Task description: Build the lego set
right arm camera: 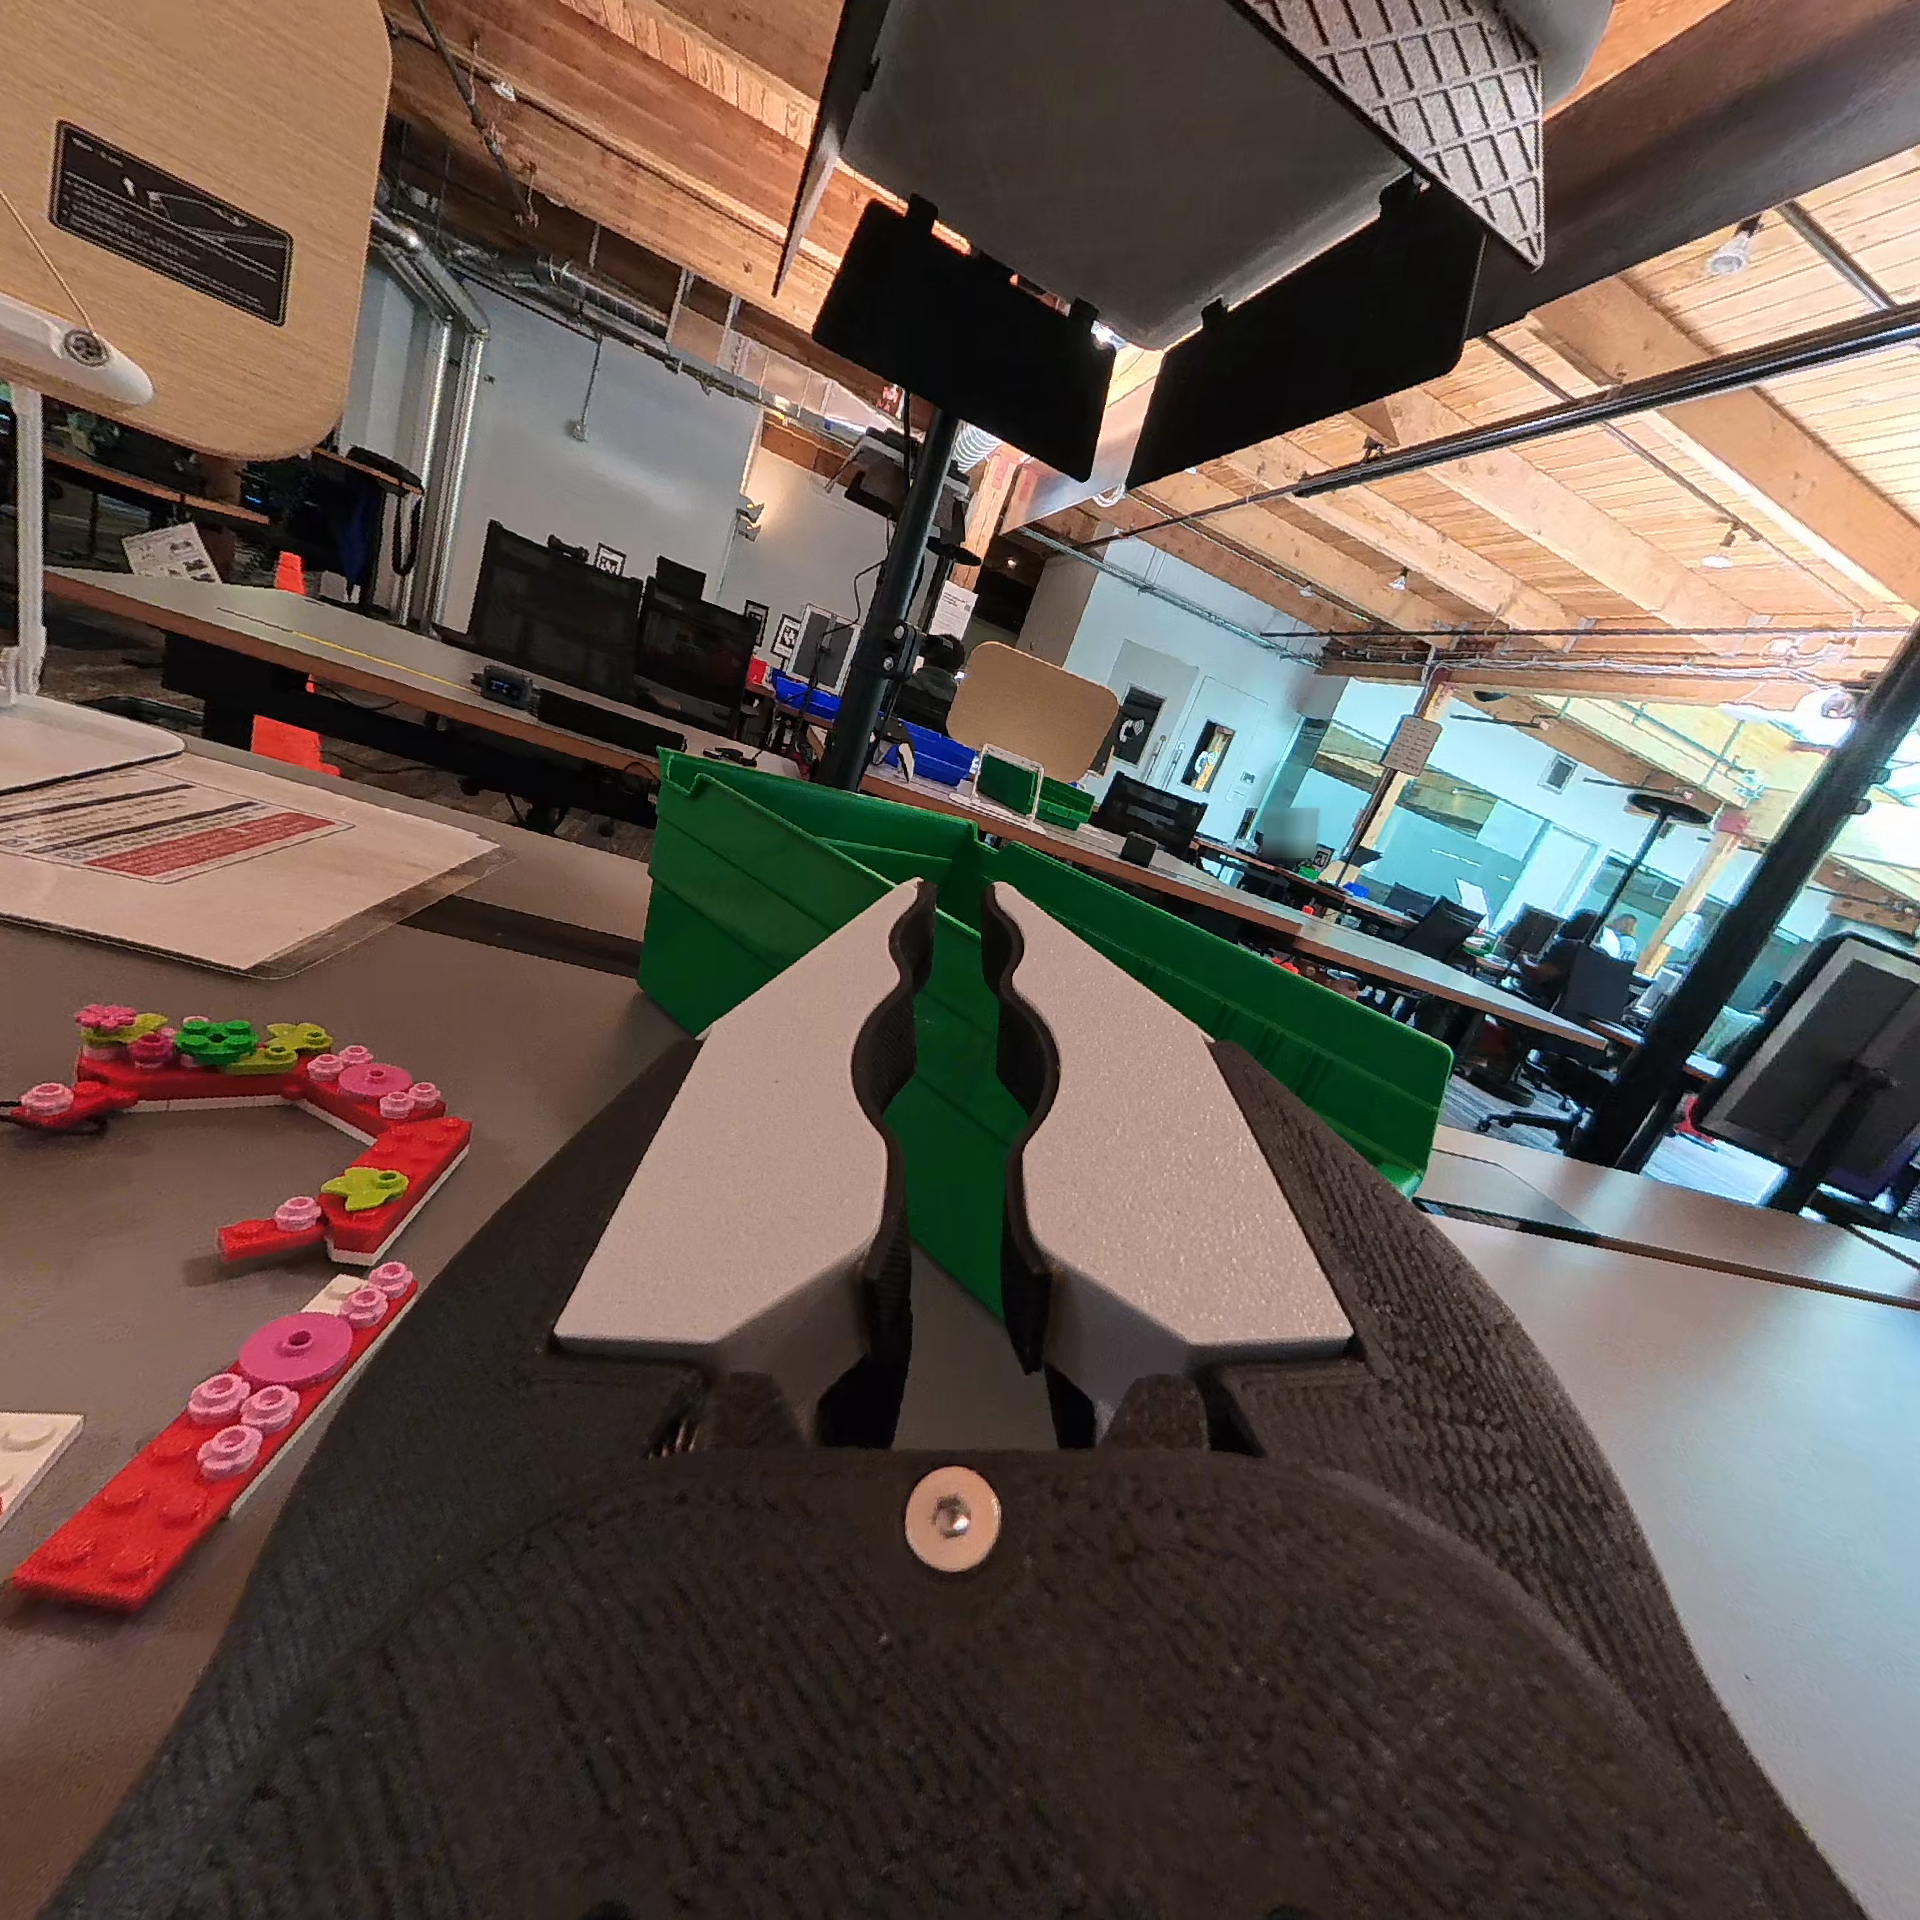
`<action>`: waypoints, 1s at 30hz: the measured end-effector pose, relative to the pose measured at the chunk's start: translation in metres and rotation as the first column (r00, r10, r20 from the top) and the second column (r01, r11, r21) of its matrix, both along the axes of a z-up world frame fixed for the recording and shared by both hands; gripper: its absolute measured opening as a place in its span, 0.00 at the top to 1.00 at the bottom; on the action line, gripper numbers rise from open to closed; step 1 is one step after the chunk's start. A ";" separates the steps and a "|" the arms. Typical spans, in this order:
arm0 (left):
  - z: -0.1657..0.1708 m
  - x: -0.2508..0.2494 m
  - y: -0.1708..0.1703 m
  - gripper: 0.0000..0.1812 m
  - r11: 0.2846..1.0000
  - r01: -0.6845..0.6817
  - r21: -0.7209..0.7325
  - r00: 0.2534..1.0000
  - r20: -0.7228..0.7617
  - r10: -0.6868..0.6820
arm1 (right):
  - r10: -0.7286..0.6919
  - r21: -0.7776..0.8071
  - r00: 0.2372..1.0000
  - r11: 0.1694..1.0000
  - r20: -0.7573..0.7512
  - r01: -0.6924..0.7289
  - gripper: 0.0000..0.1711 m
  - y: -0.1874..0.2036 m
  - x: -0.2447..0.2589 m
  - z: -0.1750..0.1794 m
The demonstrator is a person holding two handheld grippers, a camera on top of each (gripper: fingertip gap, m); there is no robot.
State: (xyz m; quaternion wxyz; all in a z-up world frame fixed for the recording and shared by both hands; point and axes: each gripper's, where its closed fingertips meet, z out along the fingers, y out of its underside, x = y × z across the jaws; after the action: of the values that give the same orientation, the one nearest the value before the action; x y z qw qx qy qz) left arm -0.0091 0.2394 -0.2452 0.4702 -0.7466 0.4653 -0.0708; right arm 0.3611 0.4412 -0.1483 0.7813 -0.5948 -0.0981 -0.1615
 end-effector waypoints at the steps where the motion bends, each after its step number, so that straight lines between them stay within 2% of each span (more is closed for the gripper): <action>1: 0.001 0.002 0.000 0.72 1.000 0.005 0.004 1.000 0.010 -0.005 | 0.000 0.000 1.000 1.000 -0.001 0.000 0.96 0.000 0.000 0.000; 7: 0.020 0.043 -0.008 0.71 0.989 0.131 0.076 0.978 0.152 -0.141 | 0.024 -0.002 1.000 1.000 0.007 -0.024 0.96 0.001 -0.005 -0.001; 13: 0.039 0.094 -0.003 0.73 0.924 0.224 0.311 0.955 0.121 -0.272 | 0.089 -0.018 0.996 0.996 0.029 -0.088 0.96 0.004 -0.017 -0.003; 15: 0.048 0.105 0.004 0.73 0.903 0.205 0.378 0.954 0.129 -0.271 | 0.117 -0.027 0.992 0.993 0.039 -0.116 0.96 0.005 -0.022 -0.005; 17: 0.065 0.110 0.025 0.79 0.898 0.078 0.434 0.962 0.205 -0.182 | 0.152 -0.036 0.987 0.988 0.049 -0.150 0.96 0.006 -0.028 -0.006; 20: 0.075 0.132 0.048 0.76 0.925 0.001 0.381 0.943 0.307 -0.128 | 0.202 -0.053 0.977 0.979 0.075 -0.198 0.96 0.007 -0.039 -0.009; 23: 0.071 0.142 0.054 0.73 0.935 -0.003 0.355 0.924 0.358 -0.132 | 0.256 -0.060 0.961 0.966 0.102 -0.251 0.96 0.005 -0.050 -0.010; 30: 0.065 0.129 0.043 0.75 0.879 0.025 0.476 0.933 0.305 -0.192 | 0.363 -0.026 0.928 0.932 0.077 -0.362 0.96 -0.002 -0.063 -0.005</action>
State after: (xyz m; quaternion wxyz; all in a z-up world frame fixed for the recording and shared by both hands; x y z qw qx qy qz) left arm 0.1199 0.2825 -0.1806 0.7039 -0.5607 0.4213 -0.1128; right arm 0.2977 0.4394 -0.1531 0.7898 -0.5638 -0.2387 -0.0376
